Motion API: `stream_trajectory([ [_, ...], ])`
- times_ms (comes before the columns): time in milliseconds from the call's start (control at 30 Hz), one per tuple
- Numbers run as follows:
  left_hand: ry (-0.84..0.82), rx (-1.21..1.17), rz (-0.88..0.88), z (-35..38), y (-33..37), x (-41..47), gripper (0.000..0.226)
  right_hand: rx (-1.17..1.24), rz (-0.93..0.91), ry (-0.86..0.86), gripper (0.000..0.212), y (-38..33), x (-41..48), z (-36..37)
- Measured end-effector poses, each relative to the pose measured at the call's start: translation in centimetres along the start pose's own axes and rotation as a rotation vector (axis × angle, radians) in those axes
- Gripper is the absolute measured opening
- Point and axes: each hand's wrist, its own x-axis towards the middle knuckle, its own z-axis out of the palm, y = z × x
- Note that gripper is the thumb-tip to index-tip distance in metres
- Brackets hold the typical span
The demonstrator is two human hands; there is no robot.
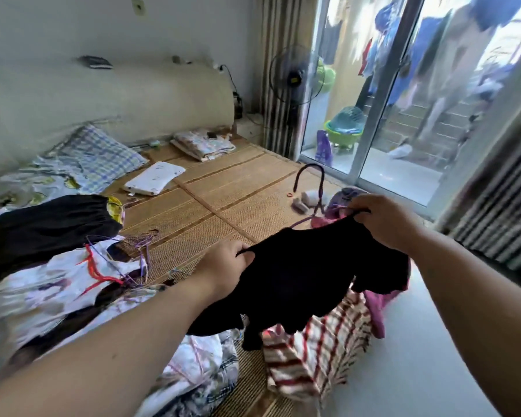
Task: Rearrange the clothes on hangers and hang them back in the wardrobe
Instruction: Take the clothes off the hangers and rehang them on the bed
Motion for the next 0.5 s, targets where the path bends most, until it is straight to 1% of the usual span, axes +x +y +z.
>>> stream_trajectory([
  [67, -0.044, -0.054, -0.006, 3.1, 1.9, 1.2, 0.017, -0.011, 0.048, 0.058, 0.025, 3.3, -0.3, -1.3],
  [167, -0.123, -0.117, -0.027, 7.8, 3.7, 3.4, 0.018, -0.075, 0.127, 0.068, 0.027, 8.1, 0.2, -2.3],
  [300, -0.216, -0.19, -0.09, 13.9, 4.3, 7.2, 0.01, -0.074, 0.125, 0.074, 0.026, 14.0, 2.5, -1.5],
  [333, -0.237, -0.2, -0.112, 15.4, 4.3, 8.5, 0.01, -0.059, 0.136, 0.06, 0.026, 15.6, 3.6, -0.7],
  [400, -0.259, -0.201, -0.162, 18.3, 3.6, 11.1, 0.015, -0.045, 0.151, 0.011, 0.025, 18.8, 5.8, 1.5],
  [500, -0.258, -0.193, -0.288, 21.8, 1.3, 14.8, 0.021, -0.056, 0.168, -0.123, 0.026, 23.5, 9.4, 6.5],
])
